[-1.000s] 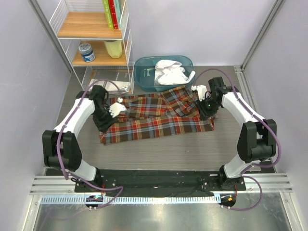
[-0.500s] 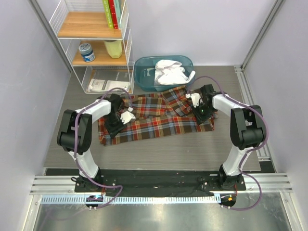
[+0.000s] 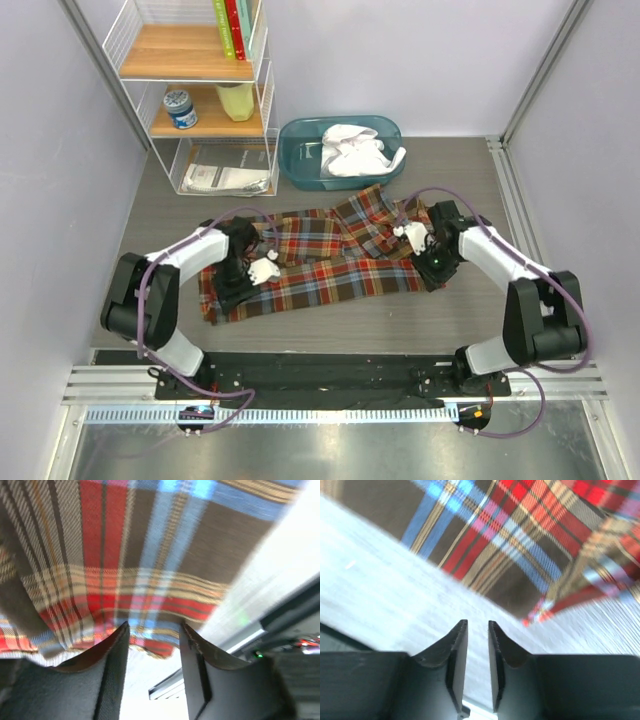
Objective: Fold and stack the long sleeve shirts
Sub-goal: Fold the shirt
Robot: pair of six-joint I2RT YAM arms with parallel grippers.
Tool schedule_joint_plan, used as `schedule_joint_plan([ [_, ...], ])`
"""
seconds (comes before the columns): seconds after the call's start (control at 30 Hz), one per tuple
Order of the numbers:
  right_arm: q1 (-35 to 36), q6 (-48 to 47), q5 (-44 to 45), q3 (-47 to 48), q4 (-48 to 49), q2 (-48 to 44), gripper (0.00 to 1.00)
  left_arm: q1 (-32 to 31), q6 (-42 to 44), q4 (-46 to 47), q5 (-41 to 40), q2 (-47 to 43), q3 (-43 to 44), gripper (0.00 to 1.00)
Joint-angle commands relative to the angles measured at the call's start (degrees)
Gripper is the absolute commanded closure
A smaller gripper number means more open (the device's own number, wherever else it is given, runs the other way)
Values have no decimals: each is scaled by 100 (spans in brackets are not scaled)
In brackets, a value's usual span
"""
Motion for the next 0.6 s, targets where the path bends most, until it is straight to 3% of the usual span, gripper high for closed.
schedule_joint_plan([
  [0.0,-26,79,-218,564,-490,-674,69,-2,-258,-467,647,-746,594,51],
  [0.1,-61,703,-658,1144,-447,-710,61,6,-504,-204,1183,-1281,867,44],
  [0.17,-70,1072,-825,1487,-184,-501,54,6,-899,251,1517,-1573,1000,32],
  [0.27,-97,1697,-799,1874,246,-45,45,6,-1488,910,1868,-2074,1088,4],
  [0.3,-149,1950,-782,1989,335,123,43,6,-1672,1070,1939,-2292,1097,0],
  [0.4,-333,2407,-860,2508,512,791,41,6,-2297,1526,2116,-2618,1167,0],
  [0.57,-545,2796,-1071,2992,661,1504,46,6,-2904,1950,2186,-2980,1150,0],
])
